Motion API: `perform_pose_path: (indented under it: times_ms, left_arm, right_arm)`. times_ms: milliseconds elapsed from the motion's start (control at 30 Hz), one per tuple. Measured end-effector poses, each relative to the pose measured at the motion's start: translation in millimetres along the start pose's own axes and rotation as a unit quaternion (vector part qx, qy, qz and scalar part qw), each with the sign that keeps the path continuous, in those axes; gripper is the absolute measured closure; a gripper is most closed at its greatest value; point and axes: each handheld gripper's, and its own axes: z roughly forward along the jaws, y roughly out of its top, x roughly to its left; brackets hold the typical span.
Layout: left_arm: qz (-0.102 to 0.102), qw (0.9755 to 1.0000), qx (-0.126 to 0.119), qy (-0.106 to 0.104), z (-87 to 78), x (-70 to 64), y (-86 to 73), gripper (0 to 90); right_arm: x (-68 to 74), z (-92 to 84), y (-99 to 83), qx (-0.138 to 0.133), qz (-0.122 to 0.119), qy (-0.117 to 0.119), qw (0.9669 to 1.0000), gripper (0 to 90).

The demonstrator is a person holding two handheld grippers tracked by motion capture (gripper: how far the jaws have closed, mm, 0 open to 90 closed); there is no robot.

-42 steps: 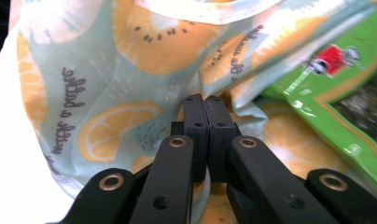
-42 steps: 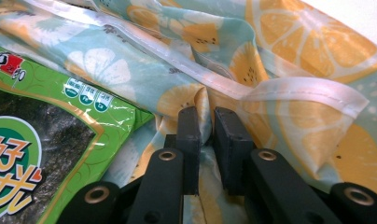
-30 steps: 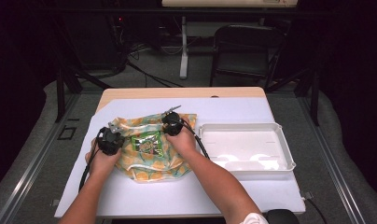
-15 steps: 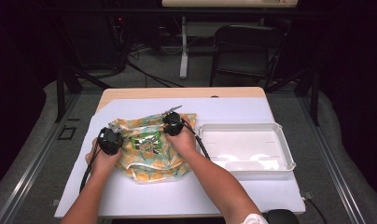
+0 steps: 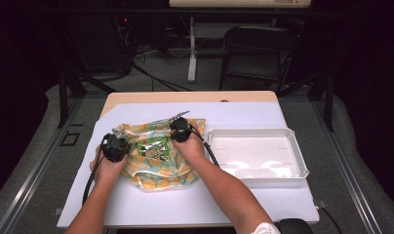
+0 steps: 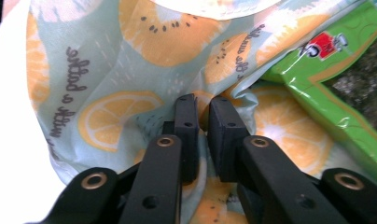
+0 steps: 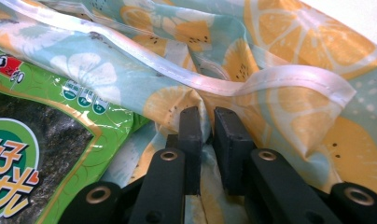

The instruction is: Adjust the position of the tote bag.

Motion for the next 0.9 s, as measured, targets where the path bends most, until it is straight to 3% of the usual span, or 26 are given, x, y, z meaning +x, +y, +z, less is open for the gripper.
perform_pose_path:
  times_ms: [167, 367, 467, 667, 900]
  left_arm:
    - [-0.012, 0.9991, -0.024, -0.033, -13.9, 2.0, 2.6, 65.7]
    - [-0.025, 0.9973, -0.056, -0.040, -34.3, 4.3, 5.4, 57.3]
    - [-0.034, 0.9953, -0.077, -0.049, -46.1, 5.1, 6.2, 55.8]
    - [-0.055, 0.9914, -0.093, -0.073, -64.6, 5.0, 5.0, 54.9]
    - [-0.047, 0.9892, -0.107, -0.088, -72.1, -3.6, 6.5, 55.4]
  right_arm:
    - [0.0, 0.1, -0.1, 0.000, -0.001, 0.001, 1.0000, 80.9]
    - [0.6, 0.2, -0.1, -0.001, -0.003, -0.001, 1.0000, 80.9]
    - [0.4, 0.2, -0.1, -0.001, -0.003, -0.001, 1.0000, 80.9]
    - [0.2, -0.7, 0.3, 0.004, -0.006, -0.002, 1.0000, 80.3]
    - [0.9, -4.6, 3.5, 0.005, 0.012, 0.002, 0.9999, 75.7]
